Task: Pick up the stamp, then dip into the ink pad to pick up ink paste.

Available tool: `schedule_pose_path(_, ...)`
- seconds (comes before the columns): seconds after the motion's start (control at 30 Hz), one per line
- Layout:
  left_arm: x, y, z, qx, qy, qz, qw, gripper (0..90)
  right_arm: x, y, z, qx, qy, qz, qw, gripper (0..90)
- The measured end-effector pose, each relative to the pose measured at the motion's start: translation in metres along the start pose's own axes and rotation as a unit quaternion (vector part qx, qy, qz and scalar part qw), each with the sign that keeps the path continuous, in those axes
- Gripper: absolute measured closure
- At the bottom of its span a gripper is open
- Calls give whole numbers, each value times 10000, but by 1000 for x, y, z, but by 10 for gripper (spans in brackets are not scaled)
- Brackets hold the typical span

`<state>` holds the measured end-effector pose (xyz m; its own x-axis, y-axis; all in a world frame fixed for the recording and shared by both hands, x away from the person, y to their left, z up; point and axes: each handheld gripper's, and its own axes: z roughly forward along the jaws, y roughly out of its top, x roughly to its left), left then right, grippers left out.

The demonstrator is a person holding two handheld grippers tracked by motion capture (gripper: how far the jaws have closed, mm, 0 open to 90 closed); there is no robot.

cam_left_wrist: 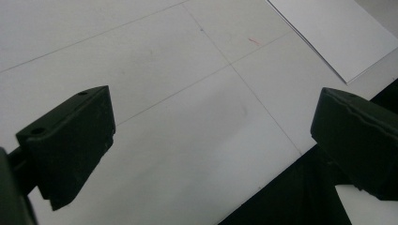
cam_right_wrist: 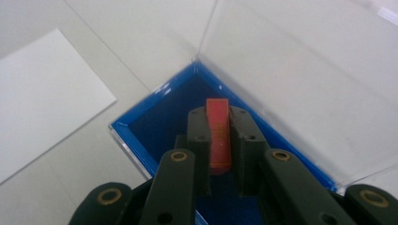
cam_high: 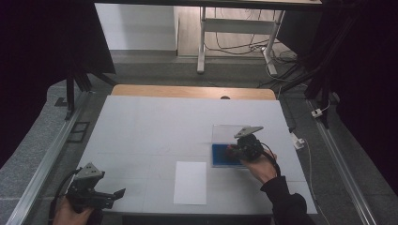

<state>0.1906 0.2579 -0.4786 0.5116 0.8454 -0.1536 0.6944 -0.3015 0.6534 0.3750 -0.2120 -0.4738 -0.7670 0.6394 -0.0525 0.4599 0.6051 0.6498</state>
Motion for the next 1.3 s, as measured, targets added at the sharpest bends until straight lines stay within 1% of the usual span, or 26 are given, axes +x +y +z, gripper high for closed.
schedule_pose_path(0.1, 0, 0, 0, -3, 1, 6, 10000, 8, 1, 1, -7, -150, -6, -67, 9999, 801)
schedule_pose_path(0.23, 0, 0, 0, -11, 7, 13, 10000, 8, 2, 2, -11, -209, 16, -38, 9998, 801)
schedule_pose_path(0.27, 0, 0, 0, -11, 7, 13, 10000, 8, 3, 2, -12, -217, -17, -21, 9998, 801)
schedule_pose_path(0.3, 0, 0, 0, -11, 6, 12, 10000, 8, 3, 2, -13, -231, 20, -16, 9997, 801)
schedule_pose_path(0.4, 0, 0, 0, -10, 1, 8, 10000, 8, 3, 3, -16, -310, 19, 16, 9995, 801)
schedule_pose_path(0.43, -1, 0, 0, -15, 2, 11, 10000, 8, 3, 3, -17, -329, 19, 65, 9994, 801)
schedule_pose_path(0.57, -1, 0, 0, -10, 10, 19, 10000, 8, 4, 4, -20, -376, -45, 94, 9992, 801)
schedule_pose_path(0.67, 0, 0, 0, -3, -4, 13, 10000, 8, 3, 5, -20, -393, -40, 120, 9991, 802)
schedule_pose_path(0.77, 0, 0, 0, -1, -6, 16, 10000, 8, 3, 4, -19, -374, 2, 166, 9992, 801)
schedule_pose_path(0.87, 0, 0, 0, -4, -8, 23, 10000, 8, 3, 3, -16, -308, 15, 130, 9994, 801)
schedule_pose_path(0.9, 0, 0, 0, -4, -9, 23, 10000, 8, 2, 3, -15, -290, 3, 81, 9995, 801)
schedule_pose_path(0.97, 0, 0, 0, -1, -13, 20, 10000, 9, 2, 2, -14, -246, 17, 90, 9997, 801)
schedule_pose_path(1.3, 0, 1, 1, 22, 3, 14, 10000, 9, 1, -1, -2, -105, 184, 130, 9997, 802)
